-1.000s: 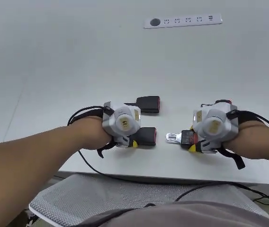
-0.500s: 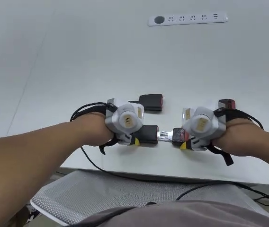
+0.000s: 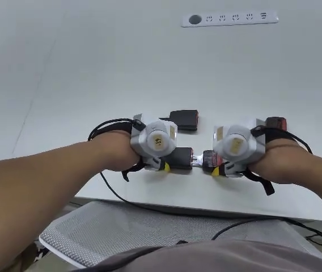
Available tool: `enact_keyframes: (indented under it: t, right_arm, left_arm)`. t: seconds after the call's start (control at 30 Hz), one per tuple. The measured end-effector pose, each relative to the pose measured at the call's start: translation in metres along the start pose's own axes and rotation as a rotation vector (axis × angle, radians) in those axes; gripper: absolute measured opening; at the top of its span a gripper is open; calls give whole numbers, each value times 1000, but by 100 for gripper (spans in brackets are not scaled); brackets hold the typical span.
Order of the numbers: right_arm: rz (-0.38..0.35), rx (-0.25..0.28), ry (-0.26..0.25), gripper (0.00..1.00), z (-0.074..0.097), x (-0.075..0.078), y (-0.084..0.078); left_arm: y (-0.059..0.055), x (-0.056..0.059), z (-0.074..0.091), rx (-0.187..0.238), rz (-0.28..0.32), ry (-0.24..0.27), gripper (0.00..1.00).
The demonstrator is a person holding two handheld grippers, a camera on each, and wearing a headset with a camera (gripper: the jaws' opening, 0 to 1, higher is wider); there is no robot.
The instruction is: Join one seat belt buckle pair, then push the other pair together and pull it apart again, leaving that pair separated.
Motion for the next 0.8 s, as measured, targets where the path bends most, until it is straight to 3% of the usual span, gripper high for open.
enact_keyframes:
  t: [0.07,0.53,0.8]
  right_arm:
    - [-22,-4,-9,32,-1,-2,0]
    - [-27,10,-11,31,-8,-17,3]
    - [-29,33,-5,31,-9,-23,5]
  left_arm:
    - [1,1,-1,-2,16,0,31]
    - [11,15,-9,-20,-27,-12,30]
    - [9,20,-9,-22,-38,-16,30]
Point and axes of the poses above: the centre of the closed fingertips' face, and the gripper's own axes: z roughly backward along the fingers, x roughly to its right, y roughly out of its top, the point moved 10 cm from there along z, roughly backward along the fingers, and after that the axes turned 7 degrees about -z, right-handed, at the moved point
